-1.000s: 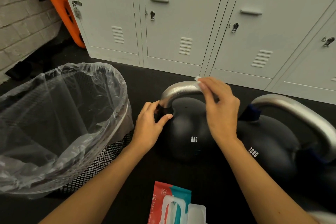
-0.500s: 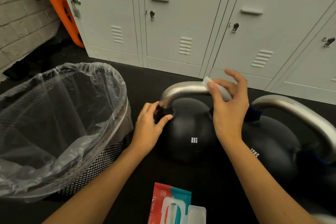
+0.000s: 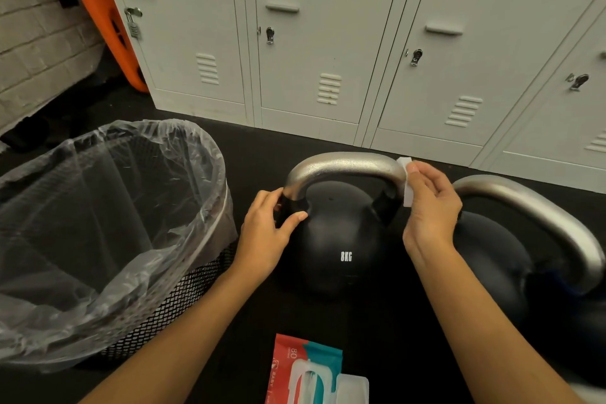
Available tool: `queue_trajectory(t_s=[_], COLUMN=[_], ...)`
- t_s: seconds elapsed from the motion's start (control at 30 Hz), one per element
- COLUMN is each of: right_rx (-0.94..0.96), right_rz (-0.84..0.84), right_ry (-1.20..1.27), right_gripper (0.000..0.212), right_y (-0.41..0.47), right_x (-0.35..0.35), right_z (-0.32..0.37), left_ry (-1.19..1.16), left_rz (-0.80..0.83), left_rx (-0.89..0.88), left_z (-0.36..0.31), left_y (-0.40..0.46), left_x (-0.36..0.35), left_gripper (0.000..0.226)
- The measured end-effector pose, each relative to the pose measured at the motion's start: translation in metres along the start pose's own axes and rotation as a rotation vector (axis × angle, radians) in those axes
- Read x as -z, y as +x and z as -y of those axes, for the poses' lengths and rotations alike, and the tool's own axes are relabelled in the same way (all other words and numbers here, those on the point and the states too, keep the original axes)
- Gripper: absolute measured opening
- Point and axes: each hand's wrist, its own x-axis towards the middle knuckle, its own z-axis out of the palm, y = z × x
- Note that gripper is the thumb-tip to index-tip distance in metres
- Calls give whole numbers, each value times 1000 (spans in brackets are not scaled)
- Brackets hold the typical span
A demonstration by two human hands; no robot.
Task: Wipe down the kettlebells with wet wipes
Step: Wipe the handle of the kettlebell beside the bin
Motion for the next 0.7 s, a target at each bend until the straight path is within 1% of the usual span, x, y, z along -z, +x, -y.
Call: queue_trajectory(t_s=[0.17,0.23,0.3,0.4,0.47,0.53,0.57,0.7], right_rx=[100,101,14,-174,-264,-293,-286,-298], right_rz=[148,175,175,161,116,102,115,144], right_ry=[-140,-188,-196,-217,-212,-240,-268,-316], right_gripper=[9,8,9,21,20,16,17,34], right_y=[-2,0,2,3,4,7,8,12], right_x=[-9,-10,-7,0,0,-3,-5,-7], right_z=[7,8,4,-4,-5,-1,2,9], left_ry=[-10,-12,-12,-17,-22,-29,-31,-25], left_rz=[-8,-8,-4,-4,-6,-14,-14,-7], left_rx=[-9,-8,-8,-10,-11,-8,-6,-10], left_z=[2,2,2,1,2,3,3,3], left_y=[1,1,1,0,0,1,0,1], left_x=[-1,-1,-1,-1,-1,-1,-2,-1], left_gripper=[45,46,46,46,47,46,46,46])
